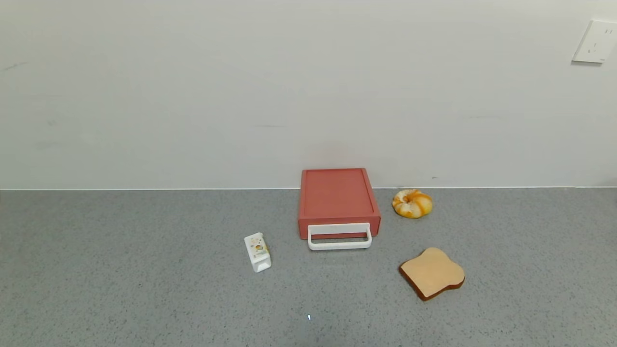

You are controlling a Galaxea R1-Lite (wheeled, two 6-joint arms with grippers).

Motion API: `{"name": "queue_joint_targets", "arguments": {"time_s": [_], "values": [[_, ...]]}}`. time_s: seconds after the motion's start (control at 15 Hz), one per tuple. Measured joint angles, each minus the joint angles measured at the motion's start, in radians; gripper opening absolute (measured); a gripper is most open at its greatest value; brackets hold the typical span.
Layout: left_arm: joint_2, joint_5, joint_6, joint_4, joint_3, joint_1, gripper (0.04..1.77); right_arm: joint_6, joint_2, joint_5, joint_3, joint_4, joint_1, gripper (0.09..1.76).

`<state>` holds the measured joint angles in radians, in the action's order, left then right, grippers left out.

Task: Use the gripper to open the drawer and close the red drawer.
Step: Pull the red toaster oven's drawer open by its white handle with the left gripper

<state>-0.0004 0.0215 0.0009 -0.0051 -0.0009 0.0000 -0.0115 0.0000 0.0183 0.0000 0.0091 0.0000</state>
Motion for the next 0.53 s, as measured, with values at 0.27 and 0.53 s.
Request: {"name": "queue_joint_targets", "arguments": {"time_s": [0.27, 0.53], "values": [[0.0, -0.003, 0.004, 0.0, 0.0, 0.0, 1.72, 0.0, 0.0, 0.001, 0.0, 0.0, 0.0, 1.74], [0.003, 0.002, 0.004, 0.037, -0.079, 0.0, 1.72, 0.0, 0.0, 0.0, 0.0, 0.0, 0.0, 1.74]]}}
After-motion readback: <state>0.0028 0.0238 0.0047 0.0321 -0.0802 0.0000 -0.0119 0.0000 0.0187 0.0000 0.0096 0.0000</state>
